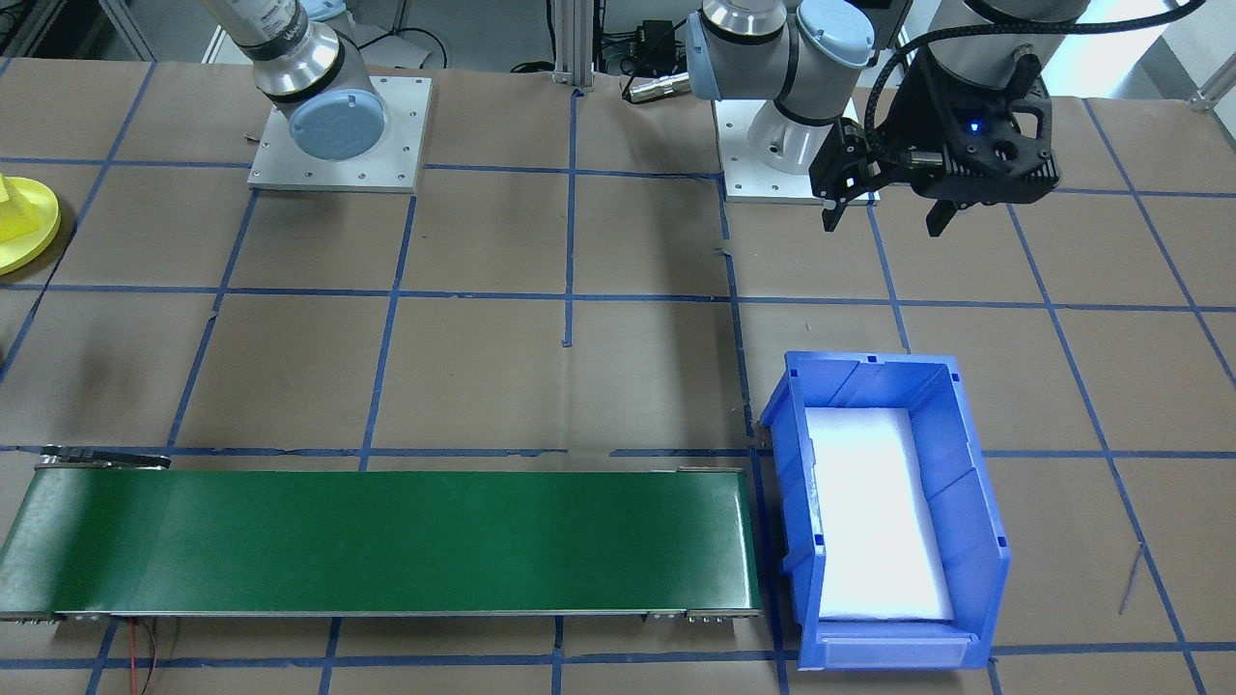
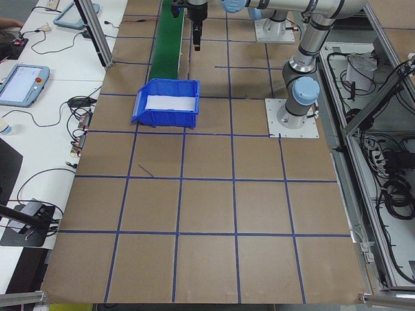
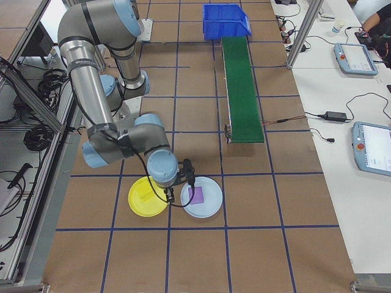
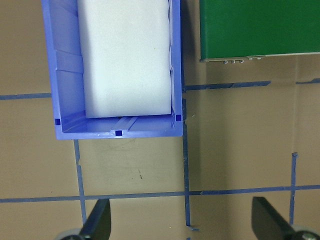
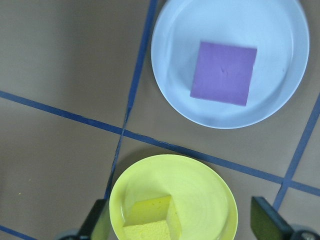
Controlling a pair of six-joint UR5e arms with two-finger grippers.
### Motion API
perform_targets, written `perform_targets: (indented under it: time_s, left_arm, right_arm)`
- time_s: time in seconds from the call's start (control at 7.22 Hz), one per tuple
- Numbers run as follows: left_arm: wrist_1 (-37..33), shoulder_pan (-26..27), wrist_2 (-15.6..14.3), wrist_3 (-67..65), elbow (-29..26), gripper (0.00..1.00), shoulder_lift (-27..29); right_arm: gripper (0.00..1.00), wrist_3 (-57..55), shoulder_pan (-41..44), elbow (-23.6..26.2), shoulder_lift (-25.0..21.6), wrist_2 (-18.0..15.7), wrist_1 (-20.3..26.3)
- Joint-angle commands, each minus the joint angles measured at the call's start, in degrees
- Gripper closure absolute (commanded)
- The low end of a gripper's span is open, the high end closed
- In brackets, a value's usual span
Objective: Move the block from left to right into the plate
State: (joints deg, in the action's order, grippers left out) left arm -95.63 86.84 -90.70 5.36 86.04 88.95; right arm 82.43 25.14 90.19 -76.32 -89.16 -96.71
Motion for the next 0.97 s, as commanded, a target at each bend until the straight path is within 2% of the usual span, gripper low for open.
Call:
perform_targets:
  time_s: [0.0, 0.14, 0.28, 0.42, 0.55, 0.69, 0.83]
  left_arm:
    - [0.0, 0.0, 0.0, 0.0, 0.0, 0.0, 0.0]
    - [0.0, -0.09, 0.0, 0.09, 0.0, 0.0, 0.0]
    - [0.0, -0.09, 0.0, 0.09, 0.0, 0.0, 0.0]
    - [0.0, -0.09, 0.0, 0.09, 0.0, 0.0, 0.0]
    - [0.0, -0.09, 0.0, 0.09, 0.0, 0.0, 0.0]
    - [0.0, -0.09, 0.0, 0.09, 0.0, 0.0, 0.0]
    - [0.0, -0.09, 0.0, 0.09, -0.09, 0.0, 0.0]
  right_arm:
    - [0.01, -3.32, 9.98, -1.07, -9.94, 2.14, 4.67]
    - [0.0, -1.67, 11.24, -0.81, -12.68, 2.41, 4.95]
    - [0.0, -2.35, 11.95, -0.72, -12.89, 3.2, 4.7]
    - [0.0, -2.53, 14.04, -0.72, -13.24, 9.73, 4.95]
    - [0.0, -2.62, 18.07, -1.07, -14.37, 12.4, 4.87]
    - [0.0, -4.19, 23.24, -1.16, -16.91, 12.61, 4.78]
    - [0.0, -12.99, 29.64, -1.07, -19.45, 12.87, 4.87]
